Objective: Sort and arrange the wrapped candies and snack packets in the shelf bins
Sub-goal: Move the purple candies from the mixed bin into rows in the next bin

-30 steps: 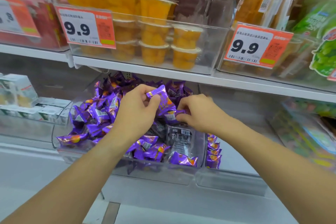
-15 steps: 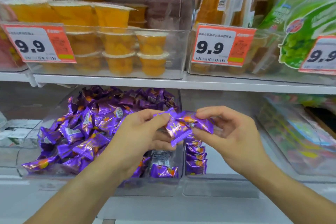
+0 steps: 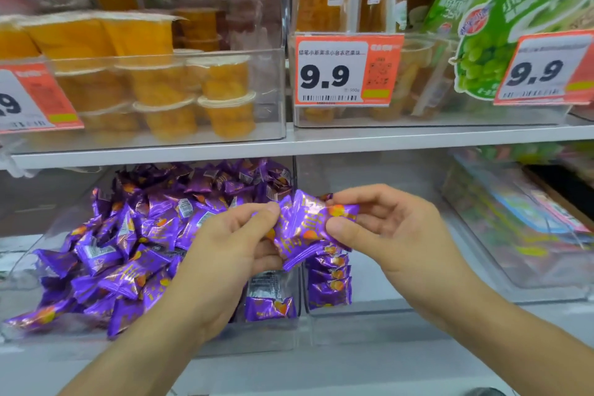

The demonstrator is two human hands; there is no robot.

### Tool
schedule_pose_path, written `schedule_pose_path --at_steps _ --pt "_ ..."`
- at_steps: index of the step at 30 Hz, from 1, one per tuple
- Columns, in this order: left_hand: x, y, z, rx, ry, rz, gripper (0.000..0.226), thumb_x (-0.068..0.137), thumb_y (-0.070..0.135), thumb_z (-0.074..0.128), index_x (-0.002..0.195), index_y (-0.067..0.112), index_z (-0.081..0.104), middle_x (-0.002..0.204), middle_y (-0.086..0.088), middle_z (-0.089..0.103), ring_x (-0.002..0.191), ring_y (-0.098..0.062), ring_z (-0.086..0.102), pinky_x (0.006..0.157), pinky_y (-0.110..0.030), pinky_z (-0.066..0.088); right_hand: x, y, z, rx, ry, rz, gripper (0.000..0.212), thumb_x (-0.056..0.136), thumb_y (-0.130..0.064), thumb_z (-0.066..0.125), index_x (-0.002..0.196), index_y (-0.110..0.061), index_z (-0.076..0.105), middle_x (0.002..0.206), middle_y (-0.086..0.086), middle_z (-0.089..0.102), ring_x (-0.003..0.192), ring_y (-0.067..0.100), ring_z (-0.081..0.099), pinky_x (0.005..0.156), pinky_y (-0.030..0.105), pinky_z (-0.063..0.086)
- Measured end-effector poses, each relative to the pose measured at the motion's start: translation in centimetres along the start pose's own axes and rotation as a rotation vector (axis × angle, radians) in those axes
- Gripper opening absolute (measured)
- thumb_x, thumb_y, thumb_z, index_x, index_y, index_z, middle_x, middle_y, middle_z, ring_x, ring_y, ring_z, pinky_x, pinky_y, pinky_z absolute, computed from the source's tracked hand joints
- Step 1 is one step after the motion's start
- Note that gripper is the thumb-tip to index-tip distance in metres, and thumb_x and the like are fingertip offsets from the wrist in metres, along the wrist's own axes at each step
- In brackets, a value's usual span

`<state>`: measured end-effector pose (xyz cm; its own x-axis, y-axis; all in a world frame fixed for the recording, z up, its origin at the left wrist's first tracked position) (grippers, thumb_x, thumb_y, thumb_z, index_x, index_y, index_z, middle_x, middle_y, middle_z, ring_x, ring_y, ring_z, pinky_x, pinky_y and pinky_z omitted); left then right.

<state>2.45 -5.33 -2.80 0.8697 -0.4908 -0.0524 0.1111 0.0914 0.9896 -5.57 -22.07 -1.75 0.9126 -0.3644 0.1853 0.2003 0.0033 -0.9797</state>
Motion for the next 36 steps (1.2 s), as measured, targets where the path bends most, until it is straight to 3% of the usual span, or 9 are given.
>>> schedule_pose_path --at_steps 6,9,14,17,20,24,27,30,36 --pt "-0.5 0.2 -0.1 -0.103 0.05 -0.012 0.017 0.093 0.017 0.057 0.091 0.007 0.07 0.089 -0.016 0.076 0.072 -0.022 0.072 0.061 -0.027 0.059 -0.1 0.7 0.3 0.099 0.041 0.127 0.044 0.055 -0.02 0.086 0.092 -0.001 0.071 0.087 0.013 0.076 0.074 0.022 0.072 0.077 0.038 0.058" --pt "-0.6 0.1 -0.3 -0.101 0.072 -0.013 0.018 0.089 0.022 0.061 0.083 0.01 0.074 0.081 -0.009 0.075 0.062 -0.015 0.067 0.057 -0.022 0.056 0.0 0.8 0.4 0.122 -0.005 0.168 0.047 0.047 -0.001 0.094 0.087 -0.01 0.071 0.088 0.011 0.076 0.073 0.022 0.072 0.073 0.035 0.06" --pt "-0.5 0.1 -0.5 -0.016 0.049 0.005 0.055 0.081 0.039 0.067 0.09 -0.015 0.059 0.08 -0.017 0.06 0.069 -0.022 0.056 0.071 -0.03 0.06 0.3 -0.2 0.0 0.033 -0.223 0.212 0.047 0.059 0.018 0.081 0.097 -0.002 0.061 0.092 0.015 0.076 0.071 0.02 0.07 0.064 0.027 0.057" --pt "-0.7 0.1 -0.3 0.046 0.03 0.018 0.047 0.088 0.036 0.062 0.078 -0.01 0.06 0.072 -0.021 0.058 0.064 -0.021 0.054 0.072 -0.028 0.058 0.1 -0.3 0.2 -0.011 -0.314 0.188 0.034 0.071 0.005 0.076 0.103 -0.003 0.07 0.097 0.014 0.075 0.075 0.018 0.068 0.064 0.022 0.053" --pt "-0.8 -0.1 0.4 0.087 -0.023 0.004 0.041 0.093 0.034 0.058 0.091 -0.004 0.071 0.087 -0.028 0.07 0.076 -0.023 0.068 0.081 -0.034 0.06 -0.1 -0.3 0.7 -0.051 -0.342 0.132 0.036 0.077 -0.009 0.075 0.111 -0.017 0.073 0.106 0.008 0.073 0.085 0.02 0.069 0.072 0.028 0.055" --pt "-1.0 0.0 1.3 0.088 -0.097 -0.016 0.068 0.09 0.051 0.061 0.091 -0.017 0.053 0.081 -0.011 0.05 0.077 -0.022 0.047 0.082 -0.044 0.055 0.2 -1.0 0.3 -0.287 -0.221 0.033 0.058 0.06 -0.018 0.089 0.114 -0.02 0.069 0.087 0.004 0.075 0.071 0.016 0.066 0.074 0.036 0.059" --pt "-1.4 0.2 1.8 0.148 -0.126 0.001 0.038 0.088 0.043 0.061 0.077 0.008 0.07 0.074 0.002 0.065 0.072 -0.018 0.062 0.094 -0.052 0.052 0.1 -1.8 0.2 -0.291 -0.146 -0.024 0.065 0.047 -0.02 0.089 0.108 -0.016 0.067 0.081 0.006 0.076 0.065 0.017 0.07 0.067 0.029 0.059" --pt "-1.4 -0.2 1.9 0.147 -0.126 0.006 0.029 0.092 0.031 0.059 0.101 0.008 0.075 0.096 -0.008 0.077 0.093 -0.026 0.073 0.093 -0.045 0.056 -0.1 -2.1 0.3 -0.264 -0.073 -0.091 0.062 0.042 -0.019 0.091 0.099 -0.014 0.067 0.08 0.007 0.076 0.063 0.02 0.071 0.064 0.03 0.06" --pt "-1.5 -0.4 2.1 0.03 -0.105 -0.025 0.029 0.096 0.021 0.055 0.099 -0.001 0.073 0.095 -0.016 0.076 0.087 -0.024 0.072 0.083 -0.037 0.06 -0.4 -1.0 0.2 -0.195 0.022 -0.112 0.041 0.049 -0.027 0.088 0.084 -0.015 0.069 0.073 0.006 0.075 0.062 0.015 0.068 0.065 0.031 0.059"
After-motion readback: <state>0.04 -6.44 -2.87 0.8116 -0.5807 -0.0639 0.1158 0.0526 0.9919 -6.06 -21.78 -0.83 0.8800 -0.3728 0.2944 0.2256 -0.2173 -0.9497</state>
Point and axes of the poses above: each hand's wrist, its own x-axis towards the middle knuckle, its own z-axis out of the palm, y = z × x, the point moved 5 cm from there along x, towards the middle knuckle
